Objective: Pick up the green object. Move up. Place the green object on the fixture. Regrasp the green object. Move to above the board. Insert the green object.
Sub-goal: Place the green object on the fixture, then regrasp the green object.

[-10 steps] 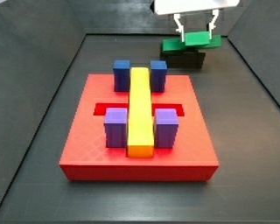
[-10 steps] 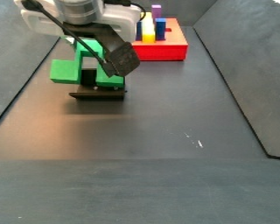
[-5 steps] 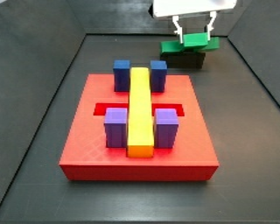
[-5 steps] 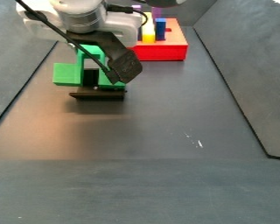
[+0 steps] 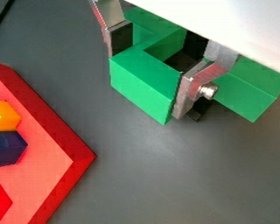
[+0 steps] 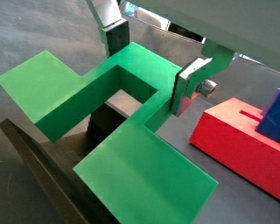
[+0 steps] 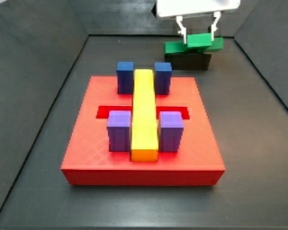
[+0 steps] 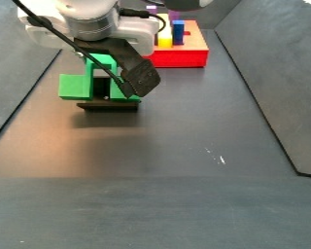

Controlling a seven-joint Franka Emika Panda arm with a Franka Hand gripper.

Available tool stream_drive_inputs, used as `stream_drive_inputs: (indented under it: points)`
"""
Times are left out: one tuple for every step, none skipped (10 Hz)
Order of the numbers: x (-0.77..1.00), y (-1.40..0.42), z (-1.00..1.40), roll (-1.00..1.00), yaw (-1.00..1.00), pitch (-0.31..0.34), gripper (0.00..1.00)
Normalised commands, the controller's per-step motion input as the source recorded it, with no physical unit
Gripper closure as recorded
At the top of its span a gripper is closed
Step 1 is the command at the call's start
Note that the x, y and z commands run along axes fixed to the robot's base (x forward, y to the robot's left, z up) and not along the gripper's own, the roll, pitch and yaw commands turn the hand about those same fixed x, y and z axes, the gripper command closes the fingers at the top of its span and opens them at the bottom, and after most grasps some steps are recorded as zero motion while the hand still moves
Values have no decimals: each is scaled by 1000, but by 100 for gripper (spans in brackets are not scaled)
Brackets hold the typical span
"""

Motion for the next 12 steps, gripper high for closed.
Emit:
stream_drive_inputs:
  points:
    - [0,-57,-120,17,0,-23,100]
    - [-17,-57,-131,0,0,-54,100]
    - [-23,0,-63,3,0,-11,100]
    - [-54,0,-23,23,0,-6,100]
    - [-40,0,-9,66,0,0,100]
    - [0,0,0,0,0,0,100]
    - [0,0,0,0,0,0,0]
    - [0,0,0,0,-9,0,0]
    - [103,0,34,0,-51,131,0]
    - [74,37,609,-131,0,269,0]
    - [20,0,874,-6,0,317,0]
    - [0,0,846,120,0,317,0]
